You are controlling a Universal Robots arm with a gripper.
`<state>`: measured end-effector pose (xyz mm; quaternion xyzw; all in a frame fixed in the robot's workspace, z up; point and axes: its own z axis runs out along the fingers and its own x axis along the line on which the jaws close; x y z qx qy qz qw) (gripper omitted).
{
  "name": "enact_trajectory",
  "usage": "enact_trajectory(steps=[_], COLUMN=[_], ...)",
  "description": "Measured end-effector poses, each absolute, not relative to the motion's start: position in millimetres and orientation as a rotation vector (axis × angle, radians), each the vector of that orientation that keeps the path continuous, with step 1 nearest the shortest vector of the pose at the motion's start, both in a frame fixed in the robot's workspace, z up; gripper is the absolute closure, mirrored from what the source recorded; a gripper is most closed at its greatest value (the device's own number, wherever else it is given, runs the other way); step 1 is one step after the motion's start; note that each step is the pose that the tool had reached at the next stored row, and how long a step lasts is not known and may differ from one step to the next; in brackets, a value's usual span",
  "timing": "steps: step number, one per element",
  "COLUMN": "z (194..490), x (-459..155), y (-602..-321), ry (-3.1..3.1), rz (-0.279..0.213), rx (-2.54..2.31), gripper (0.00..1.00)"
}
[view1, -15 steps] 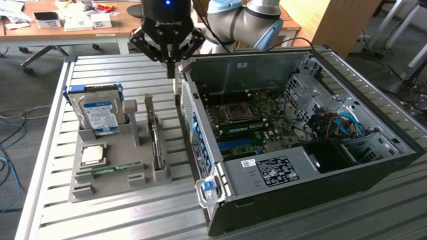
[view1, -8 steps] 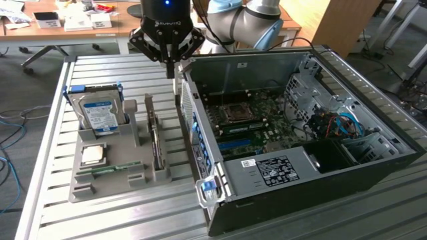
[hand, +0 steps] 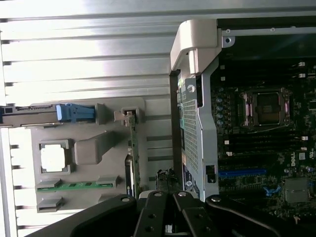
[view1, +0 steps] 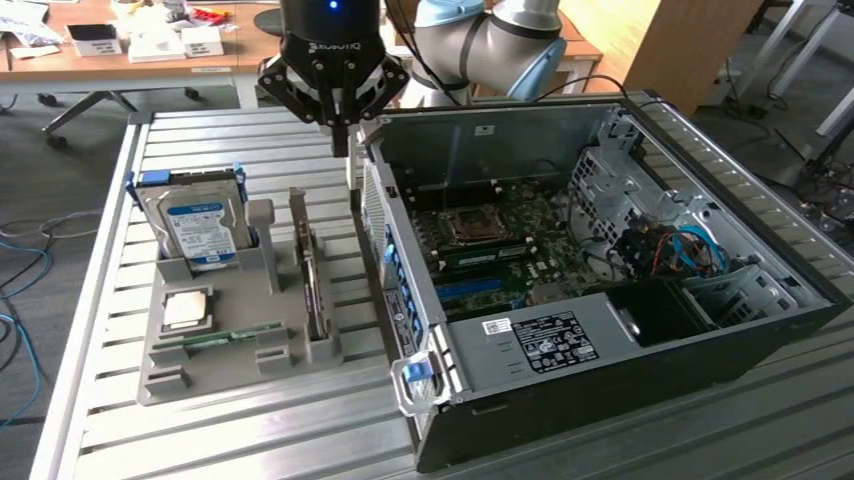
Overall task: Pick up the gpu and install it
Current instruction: 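Reach for the gpu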
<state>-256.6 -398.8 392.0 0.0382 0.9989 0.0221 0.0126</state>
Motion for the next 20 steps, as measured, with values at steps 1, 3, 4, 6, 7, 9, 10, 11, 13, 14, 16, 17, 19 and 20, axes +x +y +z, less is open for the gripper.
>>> enact_trajectory(steps=[1, 3, 4, 6, 7, 9, 10, 11, 13, 14, 16, 17, 19, 20], z=[392, 392, 392, 392, 392, 392, 392, 392, 392, 392, 392, 392, 392, 392], x=[-258, -261, -262, -266, -268, -272, -274, -275, -279, -280, -283, -284, -288, -289], y=[-399, -399, -399, -399, -399, -399, -399, -399, -399, -399, -399, -399, -399, -399], ry=[3.113, 3.114, 3.114, 3.113, 3.113, 3.113, 3.113, 3.113, 3.113, 3.113, 3.114, 3.113, 3.113, 3.113], rz=[0.069, 0.069, 0.069, 0.069, 0.069, 0.069, 0.069, 0.069, 0.069, 0.069, 0.069, 0.069, 0.069, 0.069], rx=[0.119, 0.119, 0.119, 0.119, 0.119, 0.119, 0.119, 0.119, 0.119, 0.119, 0.119, 0.119, 0.119, 0.119], gripper=[0.89, 0.89, 0.89, 0.89, 0.89, 0.89, 0.89, 0.89, 0.89, 0.89, 0.89, 0.89, 0.89, 0.89])
